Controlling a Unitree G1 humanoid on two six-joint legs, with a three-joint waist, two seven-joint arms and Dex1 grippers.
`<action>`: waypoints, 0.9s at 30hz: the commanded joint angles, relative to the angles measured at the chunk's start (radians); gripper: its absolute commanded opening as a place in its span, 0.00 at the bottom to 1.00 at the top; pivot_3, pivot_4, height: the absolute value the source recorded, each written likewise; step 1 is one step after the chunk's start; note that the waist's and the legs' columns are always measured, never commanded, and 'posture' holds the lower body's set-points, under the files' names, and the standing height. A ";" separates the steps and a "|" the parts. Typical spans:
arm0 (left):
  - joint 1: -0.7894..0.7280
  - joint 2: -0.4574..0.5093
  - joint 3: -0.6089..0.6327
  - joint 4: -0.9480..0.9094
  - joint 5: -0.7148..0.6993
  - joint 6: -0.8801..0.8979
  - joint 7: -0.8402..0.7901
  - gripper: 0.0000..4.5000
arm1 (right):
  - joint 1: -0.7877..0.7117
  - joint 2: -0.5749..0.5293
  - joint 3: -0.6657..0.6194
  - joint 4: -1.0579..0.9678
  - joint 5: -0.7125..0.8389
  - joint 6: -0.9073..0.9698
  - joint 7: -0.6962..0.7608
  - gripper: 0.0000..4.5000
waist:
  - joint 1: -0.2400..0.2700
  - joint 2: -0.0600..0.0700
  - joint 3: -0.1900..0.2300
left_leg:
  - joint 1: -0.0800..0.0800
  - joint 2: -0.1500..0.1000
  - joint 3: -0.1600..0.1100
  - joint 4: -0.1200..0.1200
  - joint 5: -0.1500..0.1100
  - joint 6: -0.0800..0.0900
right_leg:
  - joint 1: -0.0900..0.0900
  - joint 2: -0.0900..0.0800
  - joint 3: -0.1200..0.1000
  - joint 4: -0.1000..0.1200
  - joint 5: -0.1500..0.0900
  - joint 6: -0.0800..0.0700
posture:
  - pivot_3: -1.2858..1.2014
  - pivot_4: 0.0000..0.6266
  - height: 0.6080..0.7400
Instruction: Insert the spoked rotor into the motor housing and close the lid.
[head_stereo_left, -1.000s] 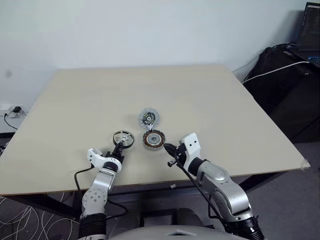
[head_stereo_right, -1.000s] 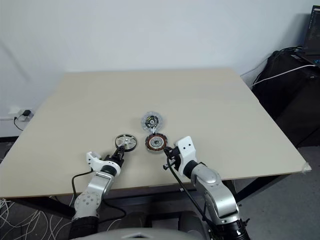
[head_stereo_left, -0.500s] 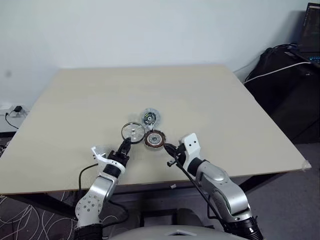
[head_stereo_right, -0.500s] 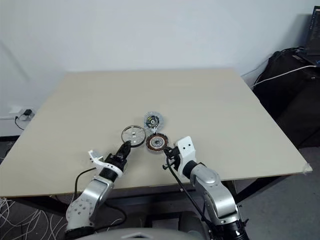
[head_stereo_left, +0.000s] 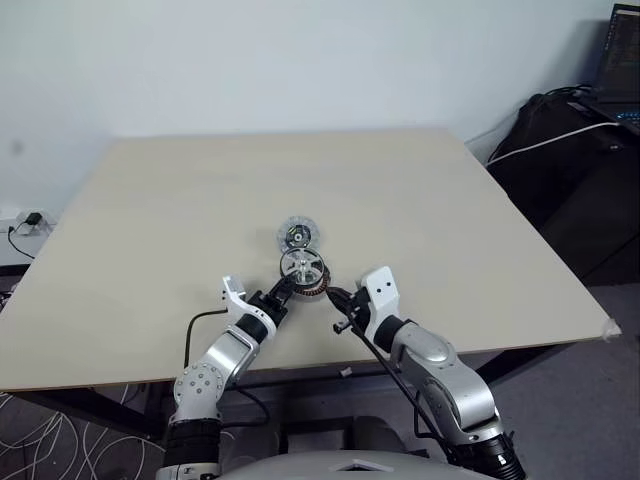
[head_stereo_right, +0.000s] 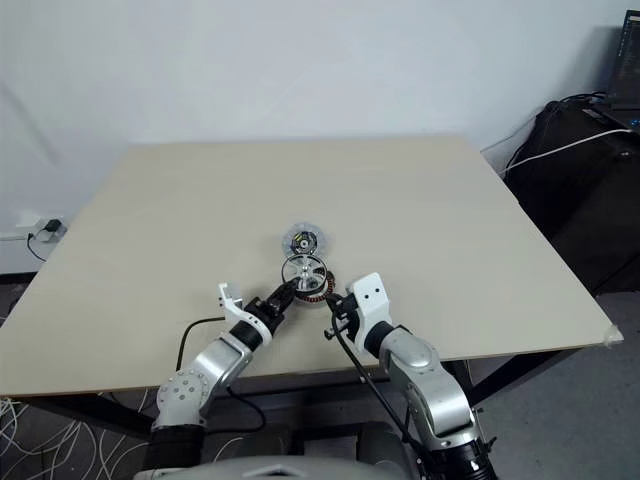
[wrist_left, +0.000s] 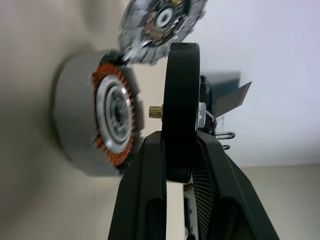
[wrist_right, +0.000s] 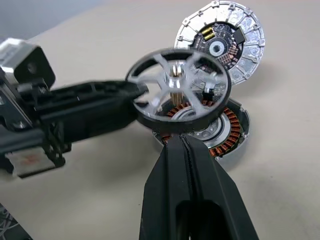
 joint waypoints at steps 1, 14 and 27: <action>-0.040 -0.057 -0.005 0.012 0.014 0.019 0.004 0.09 | -0.012 0.004 -0.006 -0.033 0.002 -0.019 -0.006 0.00 | 0.000 0.000 0.000 | 0.000 0.000 0.000 0.000 0.000 0.000 | 0.000 0.000 0.000 0.000 0.000 0.000 | 0.52 0.00 1.00; -0.073 -0.085 0.019 0.074 0.058 0.002 -0.037 0.09 | -0.012 0.002 -0.003 -0.032 0.003 -0.021 -0.008 0.00 | 0.000 0.000 0.000 | 0.000 0.000 0.000 0.000 0.000 0.000 | 0.000 0.000 0.000 0.000 0.000 0.000 | 0.52 0.00 1.00; -0.102 -0.103 0.031 0.121 0.052 0.007 -0.084 0.09 | -0.010 -0.002 -0.001 -0.037 0.003 -0.017 -0.007 0.00 | 0.000 0.000 0.000 | 0.000 0.000 0.000 0.000 0.000 0.000 | 0.000 0.000 0.000 0.000 0.000 0.000 | 0.52 0.00 1.00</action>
